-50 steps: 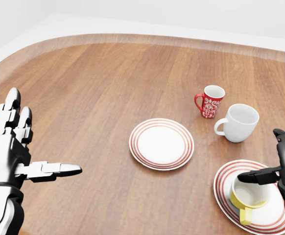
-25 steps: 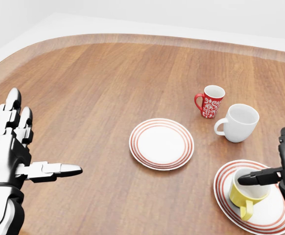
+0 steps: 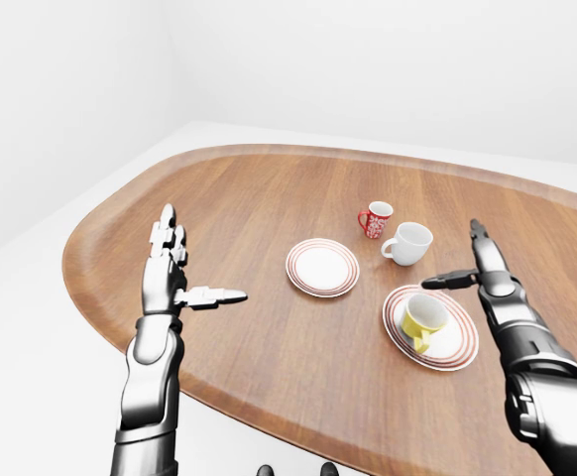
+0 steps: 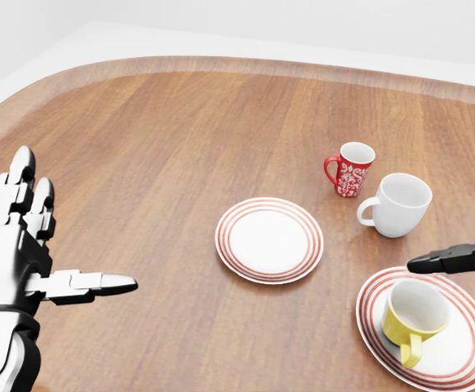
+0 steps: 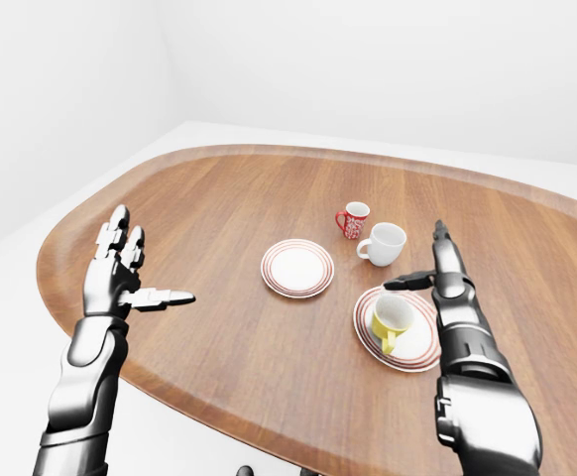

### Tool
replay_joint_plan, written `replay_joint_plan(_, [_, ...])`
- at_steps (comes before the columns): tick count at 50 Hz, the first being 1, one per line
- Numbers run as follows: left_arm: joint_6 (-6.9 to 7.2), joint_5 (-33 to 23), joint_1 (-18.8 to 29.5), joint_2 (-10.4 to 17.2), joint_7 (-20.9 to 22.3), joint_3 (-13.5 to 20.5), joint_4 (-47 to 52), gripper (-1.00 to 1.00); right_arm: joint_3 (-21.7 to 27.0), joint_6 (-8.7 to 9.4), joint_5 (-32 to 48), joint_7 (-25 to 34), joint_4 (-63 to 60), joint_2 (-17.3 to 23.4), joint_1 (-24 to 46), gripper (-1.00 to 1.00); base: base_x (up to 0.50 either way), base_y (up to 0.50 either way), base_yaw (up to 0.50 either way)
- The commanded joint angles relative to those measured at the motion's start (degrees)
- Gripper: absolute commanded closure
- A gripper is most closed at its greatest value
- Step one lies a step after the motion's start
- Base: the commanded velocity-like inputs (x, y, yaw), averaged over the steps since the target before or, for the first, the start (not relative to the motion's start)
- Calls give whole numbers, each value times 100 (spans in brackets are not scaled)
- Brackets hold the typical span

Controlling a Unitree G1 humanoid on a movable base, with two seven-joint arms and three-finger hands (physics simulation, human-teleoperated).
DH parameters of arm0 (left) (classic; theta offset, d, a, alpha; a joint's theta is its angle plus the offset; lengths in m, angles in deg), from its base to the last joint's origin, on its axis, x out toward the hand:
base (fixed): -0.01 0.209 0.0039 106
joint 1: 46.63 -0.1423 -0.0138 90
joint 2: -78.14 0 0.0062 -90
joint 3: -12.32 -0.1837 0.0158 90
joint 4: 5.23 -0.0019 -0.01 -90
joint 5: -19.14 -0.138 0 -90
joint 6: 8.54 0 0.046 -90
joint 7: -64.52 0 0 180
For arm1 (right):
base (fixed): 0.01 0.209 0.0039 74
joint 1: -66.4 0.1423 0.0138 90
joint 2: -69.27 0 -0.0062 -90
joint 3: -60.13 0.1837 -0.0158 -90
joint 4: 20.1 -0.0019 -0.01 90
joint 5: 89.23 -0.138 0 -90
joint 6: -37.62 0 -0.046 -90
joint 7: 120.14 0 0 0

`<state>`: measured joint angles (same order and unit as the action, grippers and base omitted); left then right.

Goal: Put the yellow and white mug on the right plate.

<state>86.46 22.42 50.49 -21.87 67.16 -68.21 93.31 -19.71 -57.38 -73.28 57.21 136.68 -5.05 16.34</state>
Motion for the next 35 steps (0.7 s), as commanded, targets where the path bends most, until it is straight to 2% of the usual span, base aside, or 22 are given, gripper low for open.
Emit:
replay_joint_plan(1, [0,-5,-9,-6,8,-4,21,-100,129,0,-61,346,-1165,78,-175,-100,0,0,0])
replay_joint_plan(3, [0,-2,-10,-7,10,-4,22,-100,190,0,-70,463,-1636,68,-283,-100,0,0,0])
replay_joint_plan(4, [0,-5,-4,-7,8,-5,7,-100,225,59,-67,509,-1853,55,-349,-100,0,0,0])
replay_joint_plan(9, [0,-8,-14,-11,10,-9,18,-100,384,593,-26,761,-2886,-16,-603,-100,0,0,0])
replay_joint_plan(11, [0,-8,-20,-11,12,-9,25,-100,457,866,-21,885,-3382,-48,-712,-100,0,0,0])
replay_joint_plan(13, [0,-8,-24,-12,12,-9,43,-100,510,1000,-6,975,-3729,-81,-793,-100,0,0,0])
replay_joint_plan(26, [0,-12,-31,-22,20,-16,48,-100,743,1000,39,1524,-5772,-279,-1123,-100,0,0,0])
replay_joint_plan(35, [0,-5,-47,-28,21,-21,115,-100,693,1000,-38,1757,-6761,-582,-1230,-100,0,0,0])
